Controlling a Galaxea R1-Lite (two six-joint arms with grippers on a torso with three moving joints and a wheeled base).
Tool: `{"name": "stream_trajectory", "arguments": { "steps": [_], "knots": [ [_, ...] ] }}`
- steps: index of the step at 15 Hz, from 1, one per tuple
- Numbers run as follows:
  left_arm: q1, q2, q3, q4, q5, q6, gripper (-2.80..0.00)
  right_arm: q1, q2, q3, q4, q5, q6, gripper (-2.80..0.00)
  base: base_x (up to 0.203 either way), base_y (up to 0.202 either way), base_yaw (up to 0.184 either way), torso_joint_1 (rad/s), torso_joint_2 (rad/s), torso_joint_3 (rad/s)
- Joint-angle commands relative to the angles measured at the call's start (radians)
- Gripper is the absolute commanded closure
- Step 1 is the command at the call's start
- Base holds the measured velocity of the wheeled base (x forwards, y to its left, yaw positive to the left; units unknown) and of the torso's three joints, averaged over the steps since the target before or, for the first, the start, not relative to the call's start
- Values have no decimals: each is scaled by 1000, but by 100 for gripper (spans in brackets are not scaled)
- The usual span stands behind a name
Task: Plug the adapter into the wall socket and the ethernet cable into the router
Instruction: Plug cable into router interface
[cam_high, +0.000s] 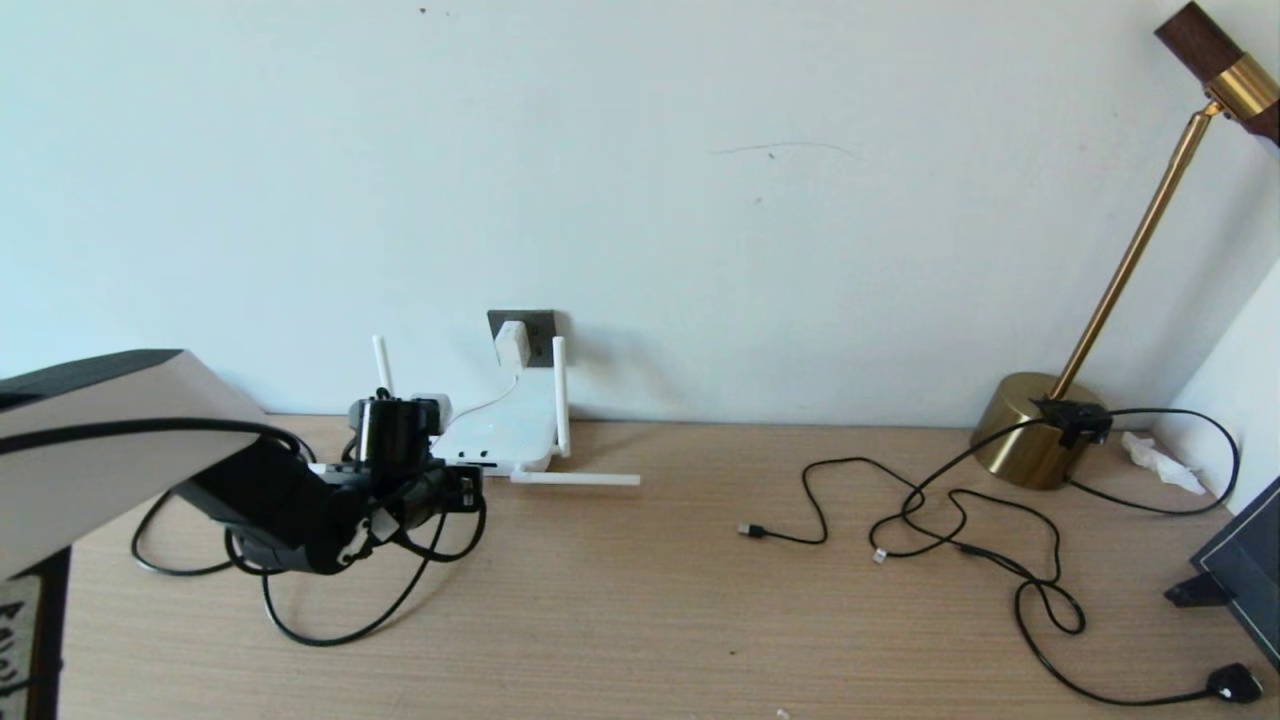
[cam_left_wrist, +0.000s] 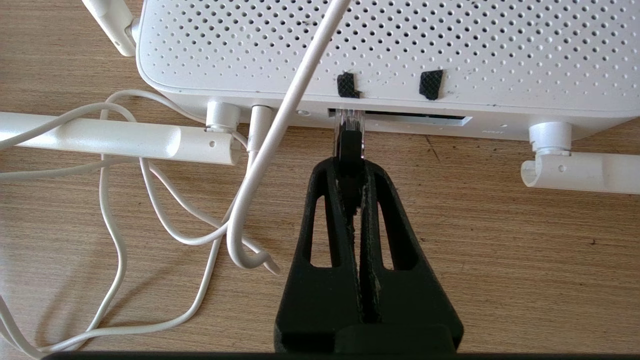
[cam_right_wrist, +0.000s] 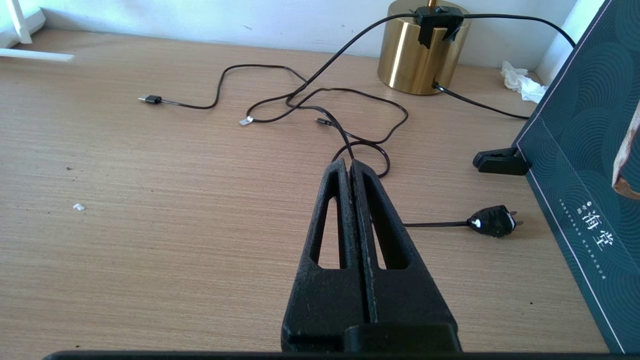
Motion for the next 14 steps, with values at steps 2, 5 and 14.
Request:
{"name": "stream_trajectory", "arguments": {
  "steps": [2,5,14],
  "knots": [
    [1,2,2,-3,2,0,0,0,1,0,0,1,-1,0,0,0,0,0,0,0],
    [1,2,3,-5,2,0,0,1,1,0,0,1,-1,0,0,0,0,0,0,0],
    [1,4,-1,-5,2,0,0,1,1,0,0,1,-1,0,0,0,0,0,0,0]
  ]
}}
